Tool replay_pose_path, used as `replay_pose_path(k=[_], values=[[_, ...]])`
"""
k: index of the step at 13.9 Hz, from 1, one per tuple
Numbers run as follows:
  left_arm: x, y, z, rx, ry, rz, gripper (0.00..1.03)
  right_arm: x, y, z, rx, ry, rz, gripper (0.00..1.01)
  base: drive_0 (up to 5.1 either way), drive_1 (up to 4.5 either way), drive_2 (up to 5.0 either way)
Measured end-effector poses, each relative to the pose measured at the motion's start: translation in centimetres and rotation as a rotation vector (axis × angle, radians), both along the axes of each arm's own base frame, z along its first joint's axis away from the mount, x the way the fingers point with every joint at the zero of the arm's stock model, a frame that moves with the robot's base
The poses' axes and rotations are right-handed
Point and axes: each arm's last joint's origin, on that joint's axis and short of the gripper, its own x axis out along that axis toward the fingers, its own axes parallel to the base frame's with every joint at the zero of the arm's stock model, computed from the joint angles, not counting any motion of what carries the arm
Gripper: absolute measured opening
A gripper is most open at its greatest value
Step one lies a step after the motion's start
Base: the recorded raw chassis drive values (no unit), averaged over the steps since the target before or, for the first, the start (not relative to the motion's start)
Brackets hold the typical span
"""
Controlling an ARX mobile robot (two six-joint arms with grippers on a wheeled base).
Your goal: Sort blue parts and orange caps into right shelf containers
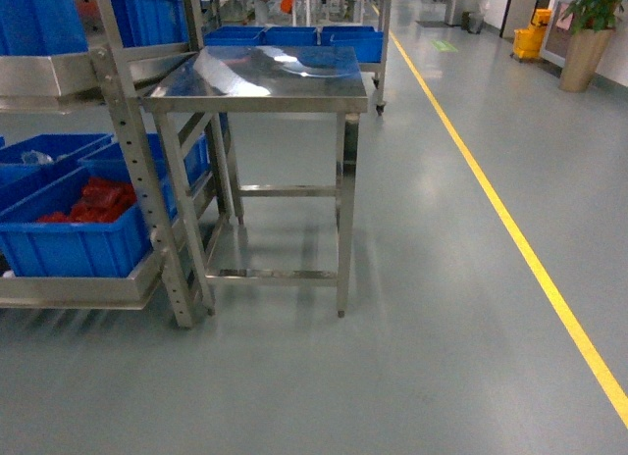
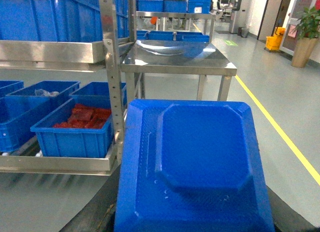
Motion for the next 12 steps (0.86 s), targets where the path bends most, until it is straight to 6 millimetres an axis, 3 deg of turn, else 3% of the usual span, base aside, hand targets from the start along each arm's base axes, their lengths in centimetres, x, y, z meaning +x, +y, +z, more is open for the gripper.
replay_pose_path(k=[11,12], values=[[0.0,0.0,0.01,0.0,-0.001,0.0,0.43,0.0,0.0,-0.01,0.0,0.002,0.0,0.45,0.1,4.42,-4.2],[0.0,0.0,0.04,0.0,-0.004,0.002,0.43,0.0,0.0,0.06,0.0,-0.006,0.0,0.45,0.0,0.0,0.0]])
